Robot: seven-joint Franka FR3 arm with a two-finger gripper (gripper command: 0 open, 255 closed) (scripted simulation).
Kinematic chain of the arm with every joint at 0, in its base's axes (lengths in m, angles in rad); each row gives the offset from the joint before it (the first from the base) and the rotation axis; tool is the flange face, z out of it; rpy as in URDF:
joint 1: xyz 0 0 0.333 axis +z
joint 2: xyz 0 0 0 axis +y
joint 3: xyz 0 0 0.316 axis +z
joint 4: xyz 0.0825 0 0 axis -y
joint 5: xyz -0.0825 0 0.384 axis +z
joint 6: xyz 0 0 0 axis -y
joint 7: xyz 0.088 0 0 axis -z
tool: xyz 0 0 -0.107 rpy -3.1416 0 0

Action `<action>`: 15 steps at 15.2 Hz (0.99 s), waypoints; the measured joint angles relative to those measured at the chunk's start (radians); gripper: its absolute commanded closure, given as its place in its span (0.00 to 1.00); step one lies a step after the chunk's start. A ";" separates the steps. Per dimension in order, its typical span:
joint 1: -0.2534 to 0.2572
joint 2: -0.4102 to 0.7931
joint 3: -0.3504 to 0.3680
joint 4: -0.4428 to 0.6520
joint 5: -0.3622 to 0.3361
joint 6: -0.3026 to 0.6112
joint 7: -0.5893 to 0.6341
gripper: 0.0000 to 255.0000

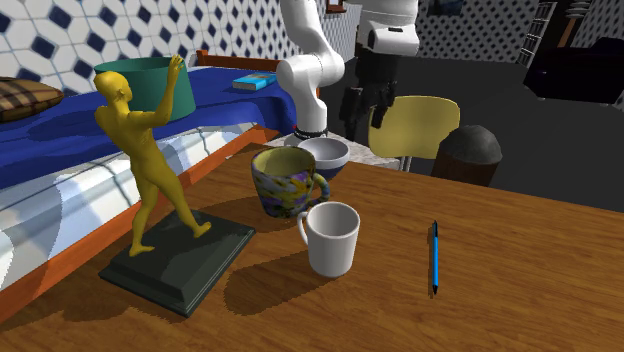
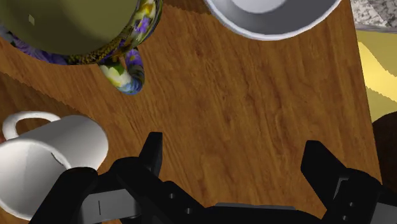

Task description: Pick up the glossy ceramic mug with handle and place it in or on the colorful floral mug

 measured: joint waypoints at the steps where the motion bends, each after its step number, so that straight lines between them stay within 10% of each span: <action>1: 0.002 0.039 -0.012 0.022 0.006 0.022 -0.017 0.00; 15: -0.054 0.482 -0.138 0.284 0.167 0.239 -0.312 0.00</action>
